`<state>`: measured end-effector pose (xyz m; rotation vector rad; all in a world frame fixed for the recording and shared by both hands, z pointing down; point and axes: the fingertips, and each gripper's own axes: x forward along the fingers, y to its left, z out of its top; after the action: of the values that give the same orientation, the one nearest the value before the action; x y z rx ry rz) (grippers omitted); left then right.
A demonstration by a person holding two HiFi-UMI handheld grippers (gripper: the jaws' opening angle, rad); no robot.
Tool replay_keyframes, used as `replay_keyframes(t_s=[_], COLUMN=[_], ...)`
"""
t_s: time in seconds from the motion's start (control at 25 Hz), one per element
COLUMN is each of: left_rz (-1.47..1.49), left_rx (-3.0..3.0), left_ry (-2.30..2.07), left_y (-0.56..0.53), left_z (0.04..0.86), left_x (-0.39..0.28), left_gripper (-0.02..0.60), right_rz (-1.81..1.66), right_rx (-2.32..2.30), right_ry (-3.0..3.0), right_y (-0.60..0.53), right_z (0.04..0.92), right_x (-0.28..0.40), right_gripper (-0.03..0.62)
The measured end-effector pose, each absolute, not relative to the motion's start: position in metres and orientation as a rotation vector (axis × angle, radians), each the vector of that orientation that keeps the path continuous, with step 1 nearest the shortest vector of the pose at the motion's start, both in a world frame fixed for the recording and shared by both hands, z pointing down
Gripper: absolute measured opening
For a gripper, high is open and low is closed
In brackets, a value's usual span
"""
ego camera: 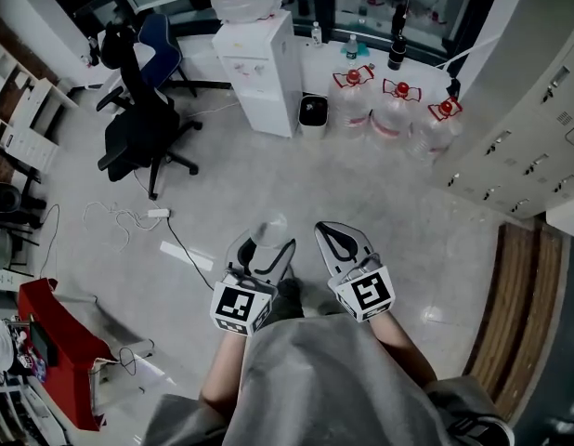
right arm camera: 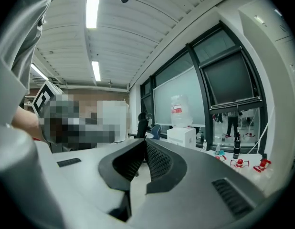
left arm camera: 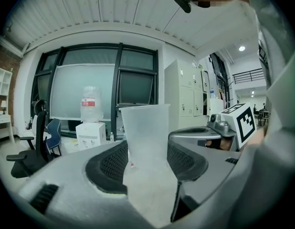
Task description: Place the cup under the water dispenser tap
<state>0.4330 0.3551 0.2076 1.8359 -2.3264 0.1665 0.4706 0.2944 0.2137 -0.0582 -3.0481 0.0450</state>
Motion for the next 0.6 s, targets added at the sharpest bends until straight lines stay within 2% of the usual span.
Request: replay_keyframes(t_s=[0.6], left_rz=[0.087], left_rx=[1.824], left_ry=[-2.289], left_y=[0.376], left_z=[0.221], left_x=[0.257], left_gripper=[0.253], right_rz=[0.024], right_rx=[-0.042], right_ry=[-2.951], right_y=[0.321], right_z=[0.229], right_x=[0.305], right_gripper=[0.012])
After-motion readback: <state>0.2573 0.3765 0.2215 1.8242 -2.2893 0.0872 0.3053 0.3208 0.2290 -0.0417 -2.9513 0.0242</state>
